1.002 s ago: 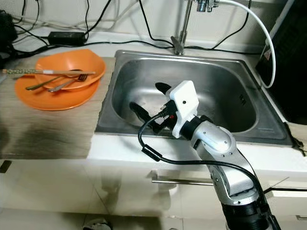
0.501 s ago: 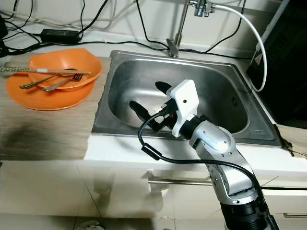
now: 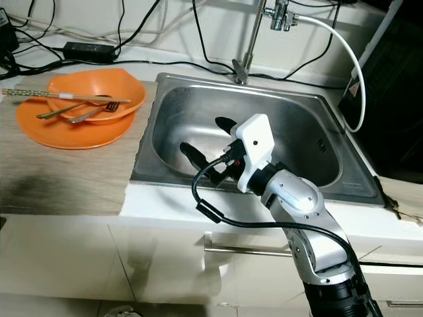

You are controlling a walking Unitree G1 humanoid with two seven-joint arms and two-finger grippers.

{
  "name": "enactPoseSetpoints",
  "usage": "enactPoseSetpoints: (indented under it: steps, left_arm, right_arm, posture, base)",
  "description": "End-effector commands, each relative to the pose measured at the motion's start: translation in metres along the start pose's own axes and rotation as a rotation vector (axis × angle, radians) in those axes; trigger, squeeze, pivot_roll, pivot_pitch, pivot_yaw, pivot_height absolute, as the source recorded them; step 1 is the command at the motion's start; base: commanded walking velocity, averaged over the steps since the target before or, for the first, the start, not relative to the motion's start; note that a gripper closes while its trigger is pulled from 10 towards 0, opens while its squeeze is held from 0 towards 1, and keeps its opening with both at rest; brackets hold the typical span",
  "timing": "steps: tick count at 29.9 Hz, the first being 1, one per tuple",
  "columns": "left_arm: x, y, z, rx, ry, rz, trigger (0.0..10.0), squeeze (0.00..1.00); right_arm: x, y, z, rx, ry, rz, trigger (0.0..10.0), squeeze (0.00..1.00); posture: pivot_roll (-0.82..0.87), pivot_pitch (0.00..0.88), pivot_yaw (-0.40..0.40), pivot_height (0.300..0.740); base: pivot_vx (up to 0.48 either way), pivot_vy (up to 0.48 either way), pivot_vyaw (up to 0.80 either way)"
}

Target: Kitchen organization

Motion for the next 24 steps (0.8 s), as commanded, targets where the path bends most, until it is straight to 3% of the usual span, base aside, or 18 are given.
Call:
enactPoseSetpoints:
  steps: [1,6,13,18,19,20,21,22,23,24]
  left_arm:
    - [0.009,0.004,0.001,0.005,-0.021,-0.033,10.0,1.00]
    - [-0.001,0.020,-0.026,-0.040,-0.071,0.049,10.0,1.00]
    - [0.002,0.027,-0.035,-0.085,-0.095,0.058,10.0,1.00]
    - [0.009,0.036,-0.034,-0.061,-0.102,0.017,10.0,1.00]
    - [0.010,0.037,-0.034,-0.059,-0.106,0.014,10.0,0.93]
    - [0.010,0.038,-0.034,-0.057,-0.109,0.013,10.0,0.93]
    - [0.011,0.040,-0.035,-0.059,-0.113,0.014,10.0,0.57]
    - [0.011,0.040,-0.036,-0.063,-0.115,0.016,10.0,0.45]
    - [0.011,0.041,-0.037,-0.067,-0.114,0.016,10.0,0.17]
    - [0.011,0.042,-0.038,-0.070,-0.115,0.017,10.0,0.00]
  right_arm:
    - [0.005,-0.004,0.000,-0.007,0.003,-0.015,10.0,0.00]
    - [-0.001,-0.003,0.001,-0.011,0.007,0.053,10.0,0.00]
    - [-0.004,-0.005,-0.001,-0.019,0.005,0.072,10.0,0.00]
    - [-0.003,-0.006,-0.001,-0.021,0.008,0.064,10.0,0.00]
    - [-0.003,-0.006,-0.001,-0.021,0.008,0.064,10.0,0.00]
    - [-0.003,-0.006,-0.001,-0.021,0.008,0.065,10.0,0.00]
    - [-0.003,-0.006,-0.001,-0.022,0.008,0.064,10.0,0.00]
    - [-0.003,-0.006,-0.001,-0.022,0.008,0.064,10.0,0.00]
    - [-0.003,-0.006,-0.001,-0.022,0.007,0.063,10.0,0.00]
    - [-0.003,-0.006,-0.001,-0.022,0.007,0.063,10.0,0.00]
  posture:
    - [0.06,0.000,-0.079,0.740]
    - [0.05,0.000,-0.076,0.740]
    - [0.04,0.000,-0.068,0.740]
    - [0.04,0.000,-0.065,0.740]
    - [0.04,0.000,-0.065,0.740]
    - [0.04,0.000,-0.065,0.740]
    - [0.04,0.000,-0.065,0.740]
    - [0.04,0.000,-0.064,0.740]
    - [0.04,0.000,-0.064,0.740]
    - [0.04,0.000,-0.064,0.740]
  base:
    - [0.000,0.000,0.00]
    - [0.000,0.000,0.00]
    - [0.000,0.000,0.00]
    - [0.000,0.000,0.00]
    - [0.000,0.000,0.00]
    - [0.000,0.000,0.00]
    - [0.000,0.000,0.00]
    - [0.000,0.000,0.00]
    - [0.000,0.000,0.00]
    - [0.000,0.000,0.00]
Point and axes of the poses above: a point about 5 cm out from each wrist's last joint towards the gripper, its own y axis pointing out of the wrist towards the gripper, its own z axis along the axis of the wrist's last joint, x = y × z, the point moved 1 cm from there along y, pointing out of the wrist towards the gripper, and after that the axes turned 10 degrees about -y, right-handed, at the moved point
